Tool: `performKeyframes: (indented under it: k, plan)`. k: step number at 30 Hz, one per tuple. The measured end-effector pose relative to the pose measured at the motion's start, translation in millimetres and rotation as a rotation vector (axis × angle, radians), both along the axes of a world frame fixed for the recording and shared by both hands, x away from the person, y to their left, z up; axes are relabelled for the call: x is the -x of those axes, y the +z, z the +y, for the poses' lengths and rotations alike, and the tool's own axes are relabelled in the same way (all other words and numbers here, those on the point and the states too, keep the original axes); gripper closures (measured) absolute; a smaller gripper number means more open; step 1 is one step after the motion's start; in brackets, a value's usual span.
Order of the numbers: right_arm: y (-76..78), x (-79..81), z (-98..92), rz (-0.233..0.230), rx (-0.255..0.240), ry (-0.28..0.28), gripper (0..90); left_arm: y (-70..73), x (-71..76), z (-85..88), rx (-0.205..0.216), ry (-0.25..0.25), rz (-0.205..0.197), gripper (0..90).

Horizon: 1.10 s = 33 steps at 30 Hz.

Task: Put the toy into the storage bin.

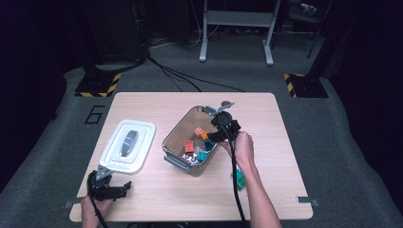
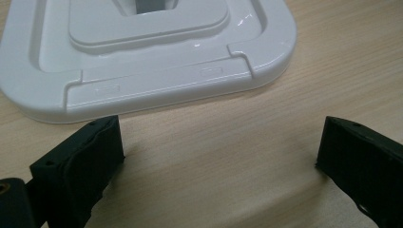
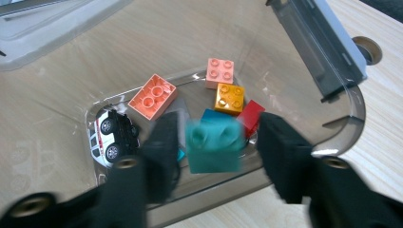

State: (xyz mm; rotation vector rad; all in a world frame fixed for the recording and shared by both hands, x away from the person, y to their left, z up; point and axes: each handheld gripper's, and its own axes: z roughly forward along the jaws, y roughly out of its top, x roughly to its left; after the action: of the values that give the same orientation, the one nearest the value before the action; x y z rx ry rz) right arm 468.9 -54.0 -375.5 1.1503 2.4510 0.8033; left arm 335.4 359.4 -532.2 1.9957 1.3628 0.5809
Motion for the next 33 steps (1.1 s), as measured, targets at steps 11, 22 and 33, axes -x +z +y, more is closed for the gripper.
performKeyframes:
  k: [11,22,33]
  plan:
    - [8.3,28.4,-31.0,-0.045,-0.078,-0.049,14.4,-0.1,-0.1,0.0,0.000,0.000,-0.004,1.4]
    - [-18.2,60.9,-78.5,-0.021,-0.128,-0.122,7.8,-0.1,-0.1,0.0,-0.001,-0.001,-0.004,1.4]
    - [-63.6,92.8,-111.9,0.039,-0.125,-0.216,7.7,0.1,-0.1,0.0,-0.001,-0.001,-0.002,1.4]
